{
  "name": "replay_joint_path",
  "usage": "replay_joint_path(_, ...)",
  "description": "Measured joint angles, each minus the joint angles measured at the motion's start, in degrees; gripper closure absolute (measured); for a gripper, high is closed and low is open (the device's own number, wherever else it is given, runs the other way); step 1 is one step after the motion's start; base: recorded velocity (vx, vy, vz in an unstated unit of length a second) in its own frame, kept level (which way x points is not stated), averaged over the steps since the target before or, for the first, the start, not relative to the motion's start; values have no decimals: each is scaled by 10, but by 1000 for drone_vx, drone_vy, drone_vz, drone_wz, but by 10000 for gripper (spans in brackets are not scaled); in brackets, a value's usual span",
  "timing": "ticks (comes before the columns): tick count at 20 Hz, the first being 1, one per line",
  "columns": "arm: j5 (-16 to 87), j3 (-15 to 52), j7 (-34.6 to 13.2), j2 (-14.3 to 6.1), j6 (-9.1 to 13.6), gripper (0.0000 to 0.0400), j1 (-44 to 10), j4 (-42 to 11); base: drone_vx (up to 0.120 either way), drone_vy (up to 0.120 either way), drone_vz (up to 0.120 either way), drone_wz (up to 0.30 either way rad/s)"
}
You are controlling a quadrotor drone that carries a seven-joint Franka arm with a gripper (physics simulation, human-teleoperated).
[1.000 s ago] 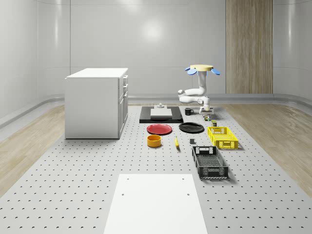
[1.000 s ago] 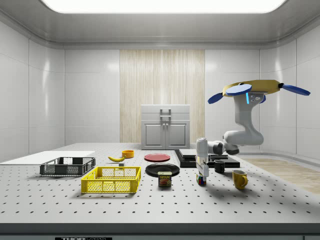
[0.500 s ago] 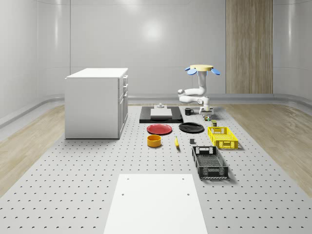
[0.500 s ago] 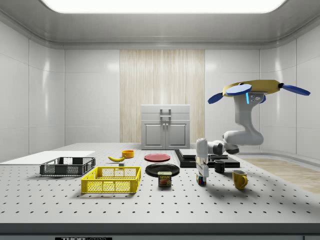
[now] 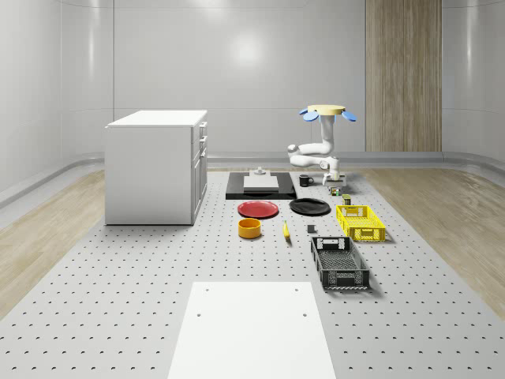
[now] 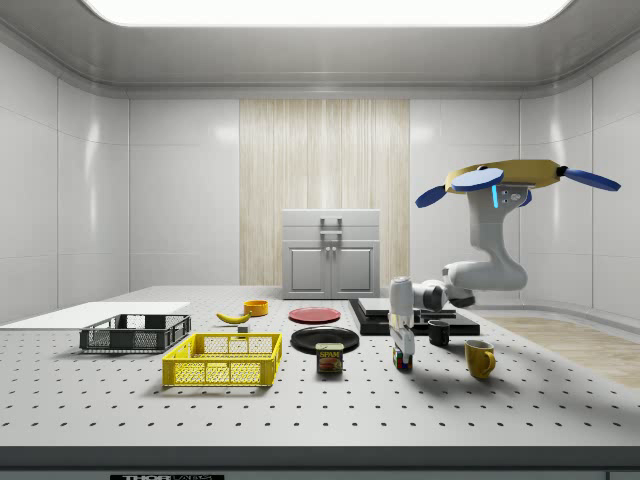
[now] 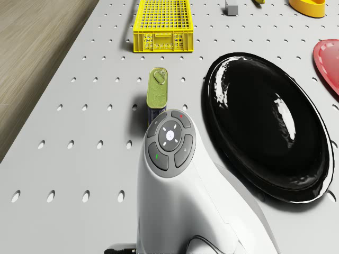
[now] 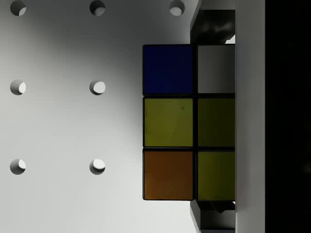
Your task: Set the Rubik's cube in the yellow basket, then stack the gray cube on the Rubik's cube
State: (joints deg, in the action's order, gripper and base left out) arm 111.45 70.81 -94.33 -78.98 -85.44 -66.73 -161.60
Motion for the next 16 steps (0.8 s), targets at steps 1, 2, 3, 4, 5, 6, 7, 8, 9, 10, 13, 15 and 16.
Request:
replay_joint_path(1, -1, 0, 0, -1, -1, 11, -1, 1, 0, 0, 0, 0)
replay_joint_path(2, -1, 1, -1, -2, -2, 25, -2, 1, 0, 0, 0, 0)
replay_joint_path(3, -2, 1, -1, -3, -3, 36, -2, 1, 0, 0, 0, 0)
replay_joint_path(4, -2, 1, -1, -4, -4, 45, -3, 2, 0, 0, 0, 0)
replay_joint_path(5, -3, 2, -2, -5, -5, 52, -4, 2, 0, 0, 0, 0)
replay_joint_path(6, -4, 2, -2, -6, -6, 57, -4, 2, 0, 0, 0, 0)
replay_joint_path(7, -4, 2, -3, -7, -7, 61, -5, 2, 0, 0, 0, 0)
replay_joint_path(8, -5, 2, -3, -8, -8, 64, -5, 2, 0, 0, 0, 0)
replay_joint_path(9, -5, 3, -3, -9, -9, 66, -6, 3, 0, 0, 0, 0)
replay_joint_path(10, -7, 4, -4, -10, -9, 68, -6, 2, 0, 0, 0, 0)
replay_joint_path(13, -17, 14, -5, -12, -8, 72, -7, 0, 0, 0, 53, 0)
replay_joint_path(15, -22, 19, -6, -14, -8, 73, -8, -1, 0, 0, 120, 0)
replay_joint_path(16, -24, 21, -7, -15, -8, 74, -8, -1, 0, 0, 120, 0)
